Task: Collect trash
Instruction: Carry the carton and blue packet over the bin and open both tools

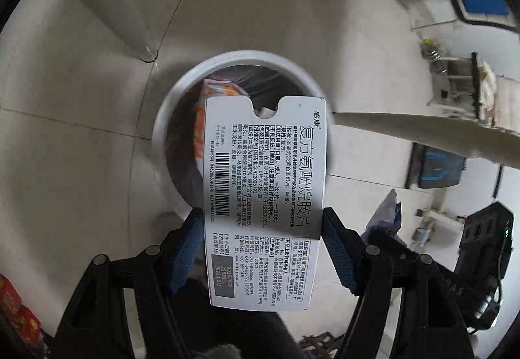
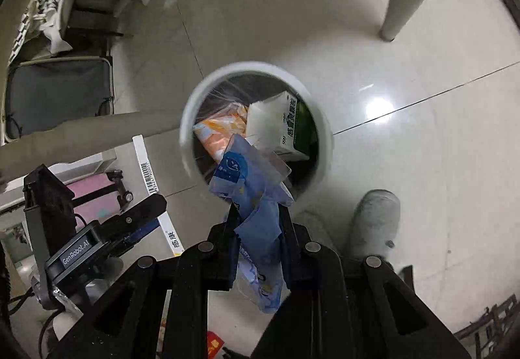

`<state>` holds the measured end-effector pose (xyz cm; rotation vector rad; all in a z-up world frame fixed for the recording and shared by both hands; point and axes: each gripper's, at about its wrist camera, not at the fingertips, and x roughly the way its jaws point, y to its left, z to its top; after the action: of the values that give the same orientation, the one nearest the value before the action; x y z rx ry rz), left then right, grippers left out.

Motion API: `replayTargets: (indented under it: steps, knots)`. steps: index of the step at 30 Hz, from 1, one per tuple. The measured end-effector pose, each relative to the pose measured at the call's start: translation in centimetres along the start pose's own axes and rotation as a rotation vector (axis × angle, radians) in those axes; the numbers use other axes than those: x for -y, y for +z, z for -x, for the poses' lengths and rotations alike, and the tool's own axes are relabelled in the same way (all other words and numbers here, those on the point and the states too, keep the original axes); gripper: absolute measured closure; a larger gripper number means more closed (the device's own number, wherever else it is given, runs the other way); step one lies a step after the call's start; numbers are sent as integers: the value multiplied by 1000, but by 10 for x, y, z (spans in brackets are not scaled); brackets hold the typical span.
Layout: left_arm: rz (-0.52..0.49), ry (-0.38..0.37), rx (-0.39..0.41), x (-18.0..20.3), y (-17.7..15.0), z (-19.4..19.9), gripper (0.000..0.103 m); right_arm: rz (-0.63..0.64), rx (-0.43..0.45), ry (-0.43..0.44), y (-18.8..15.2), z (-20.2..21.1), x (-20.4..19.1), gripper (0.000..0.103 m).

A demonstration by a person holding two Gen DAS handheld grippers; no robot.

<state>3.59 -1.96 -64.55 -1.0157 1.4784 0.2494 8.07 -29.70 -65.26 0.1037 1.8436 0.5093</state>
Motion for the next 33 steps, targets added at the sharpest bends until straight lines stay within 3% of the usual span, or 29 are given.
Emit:
replayTargets:
  steps: [2,5,10,15,18,21,24,33]
  knots:
    - [0,13,21,-5,1,-5,28,11,-14,16,9,-25,7,80]
    - [-13,57,43,-4,1,-6,6,26,-19,43,17,-47,11,77]
    - [-7,153,147,-11,-10,14,6,32,-18,78,15,-52,11,33]
    - [-37,245,211,-10,-21,39,6,92,-1,34,10,-41,-2,2]
    - [-66,294,215,-1,-31,54,6,175,34,-49,2,-28,-14,1]
    - [-95,340,212,9,-39,65,6,282,95,-207,-10,-8,-33,1]
    - [-114,362,208,22,-49,76,6,330,129,-299,-20,13,-46,0]
    - [-143,354,215,62,-83,134,6,387,183,-398,-51,95,-78,1]
